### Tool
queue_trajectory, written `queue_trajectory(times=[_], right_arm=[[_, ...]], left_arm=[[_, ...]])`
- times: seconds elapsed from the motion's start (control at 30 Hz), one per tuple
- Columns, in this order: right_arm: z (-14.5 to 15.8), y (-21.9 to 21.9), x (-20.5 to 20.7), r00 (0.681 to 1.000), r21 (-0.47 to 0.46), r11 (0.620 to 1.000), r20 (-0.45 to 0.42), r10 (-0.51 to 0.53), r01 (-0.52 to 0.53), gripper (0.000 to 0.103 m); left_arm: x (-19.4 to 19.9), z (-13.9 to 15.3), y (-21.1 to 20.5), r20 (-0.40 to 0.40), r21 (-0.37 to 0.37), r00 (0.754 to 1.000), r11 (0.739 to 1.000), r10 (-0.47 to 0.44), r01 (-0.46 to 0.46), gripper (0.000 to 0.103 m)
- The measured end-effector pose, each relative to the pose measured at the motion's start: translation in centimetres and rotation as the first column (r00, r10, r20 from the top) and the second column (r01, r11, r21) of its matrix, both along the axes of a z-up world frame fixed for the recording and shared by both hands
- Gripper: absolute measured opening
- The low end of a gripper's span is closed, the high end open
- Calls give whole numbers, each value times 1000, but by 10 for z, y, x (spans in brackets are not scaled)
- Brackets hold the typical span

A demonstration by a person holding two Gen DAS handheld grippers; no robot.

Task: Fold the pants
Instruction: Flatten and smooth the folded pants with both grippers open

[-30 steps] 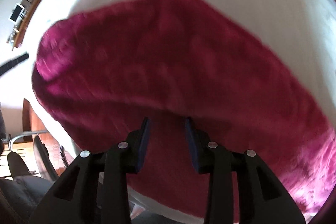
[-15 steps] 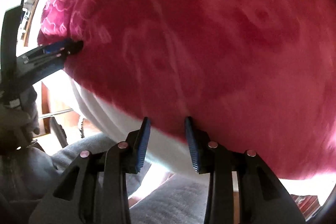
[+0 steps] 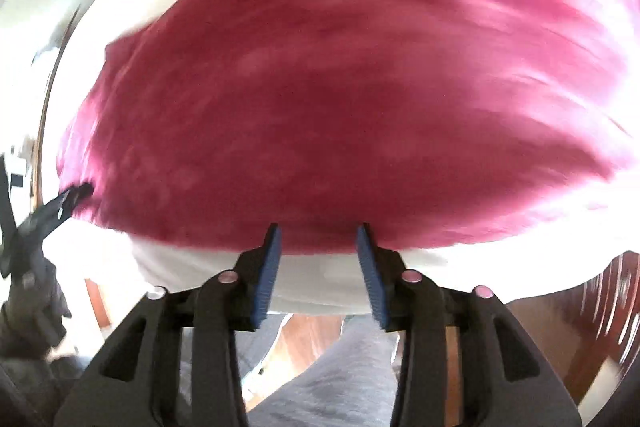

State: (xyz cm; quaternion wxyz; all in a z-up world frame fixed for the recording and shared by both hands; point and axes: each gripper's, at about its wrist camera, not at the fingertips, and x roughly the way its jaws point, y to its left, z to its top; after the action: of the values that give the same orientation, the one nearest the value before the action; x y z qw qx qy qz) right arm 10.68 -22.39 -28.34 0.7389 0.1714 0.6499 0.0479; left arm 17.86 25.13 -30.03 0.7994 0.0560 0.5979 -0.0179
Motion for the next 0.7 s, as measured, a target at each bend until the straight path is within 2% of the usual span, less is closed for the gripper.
queue_trajectory(times=[0.07,0.17,0.2,0.33,0.43,0.57,0.63,0.7], right_arm=[[5,-41,-13,994,-13,994,21,-110,110,42],[19,-108,-31,962,-11,964,62,-266,267,42],[23,-135,-39,939,-1,942,83,-335,336,42],[32,-208,-55,855,38,864,133,-502,501,42],[34,-245,-60,809,90,825,161,-565,558,42],[32,-268,-56,796,142,815,175,-580,563,42],[27,-274,-50,794,164,812,173,-583,561,41],[27,-273,-47,798,177,818,185,-574,548,24]], left_arm=[[-2,8,-19,13,-14,999,999,-35,35,60],[-9,17,-47,36,-26,995,995,-97,98,66],[-11,18,-54,40,-27,993,993,-111,112,66],[-19,23,-91,37,-20,988,988,-149,150,66],[-17,17,-118,20,-26,988,988,-152,152,66],[-17,2,-141,-8,-34,988,987,-155,154,66],[-5,4,-152,-19,-37,987,986,-161,160,66],[-4,3,-163,-23,-37,984,984,-175,174,66]])
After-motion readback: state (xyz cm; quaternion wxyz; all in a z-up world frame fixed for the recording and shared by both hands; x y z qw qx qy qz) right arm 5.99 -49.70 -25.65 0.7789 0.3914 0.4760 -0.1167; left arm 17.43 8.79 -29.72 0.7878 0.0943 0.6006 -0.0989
